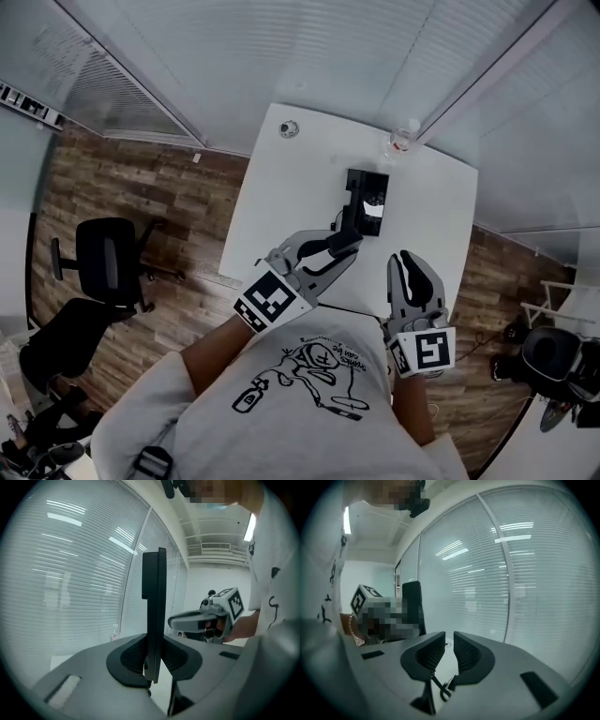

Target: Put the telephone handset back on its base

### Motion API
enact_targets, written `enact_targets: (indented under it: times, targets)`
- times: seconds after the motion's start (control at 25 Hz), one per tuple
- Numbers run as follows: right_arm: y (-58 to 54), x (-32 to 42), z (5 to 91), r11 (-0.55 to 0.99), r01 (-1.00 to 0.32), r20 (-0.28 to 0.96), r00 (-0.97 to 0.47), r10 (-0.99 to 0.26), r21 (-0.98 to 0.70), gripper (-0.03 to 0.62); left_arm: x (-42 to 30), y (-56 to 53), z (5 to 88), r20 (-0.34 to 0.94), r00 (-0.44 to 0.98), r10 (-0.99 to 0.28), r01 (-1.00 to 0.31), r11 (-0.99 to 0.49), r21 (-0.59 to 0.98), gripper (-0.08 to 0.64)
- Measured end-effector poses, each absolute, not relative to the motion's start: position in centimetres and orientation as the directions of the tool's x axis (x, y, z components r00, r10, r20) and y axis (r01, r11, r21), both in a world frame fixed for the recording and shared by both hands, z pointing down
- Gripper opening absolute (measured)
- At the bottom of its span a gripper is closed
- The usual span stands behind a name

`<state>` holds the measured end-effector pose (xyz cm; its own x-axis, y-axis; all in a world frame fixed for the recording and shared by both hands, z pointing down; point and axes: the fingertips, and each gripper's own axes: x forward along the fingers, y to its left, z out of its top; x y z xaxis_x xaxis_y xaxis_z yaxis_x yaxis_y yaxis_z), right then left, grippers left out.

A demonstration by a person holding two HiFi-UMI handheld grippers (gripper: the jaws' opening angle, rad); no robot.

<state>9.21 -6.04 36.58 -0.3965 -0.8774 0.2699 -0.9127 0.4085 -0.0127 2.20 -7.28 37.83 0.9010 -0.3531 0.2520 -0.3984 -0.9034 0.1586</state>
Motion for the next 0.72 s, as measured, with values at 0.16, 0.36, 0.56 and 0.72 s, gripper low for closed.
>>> enact_targets:
  times: [0.16, 0.36, 0.56, 0.72]
  targets:
    - [-6.2, 6.9, 40.4, 0.482, -0.875, 0.345, -0.467, -0.814, -0.048, 0.089, 2.1, -8.6, 38.3, 0.242, 0.915, -0.324, -0.378, -0.899, 0.223, 0.074]
    - [-6.3, 5.2, 45.9, 0.542, -0.839, 0.456, -0.503, -0.734, -0.054, 0.138, 2.8, -9.6, 39.8, 0.26, 0.923, -0.285, -0.351, -0.899, 0.26, 0.074]
    - [-6.6, 4.6, 50.6, 0.562, -0.826, 0.536, -0.498, -0.682, -0.051, 0.153, 3.5, -9.5, 41.4, 0.293, 0.934, -0.205, -0.296, -0.903, 0.312, 0.074]
    - [-6.8, 4.6, 54.3, 0.59, -0.805, 0.596, -0.505, -0.624, -0.064, 0.155, 4.8, -9.4, 43.2, 0.305, 0.942, -0.141, -0.255, -0.892, 0.373, 0.074]
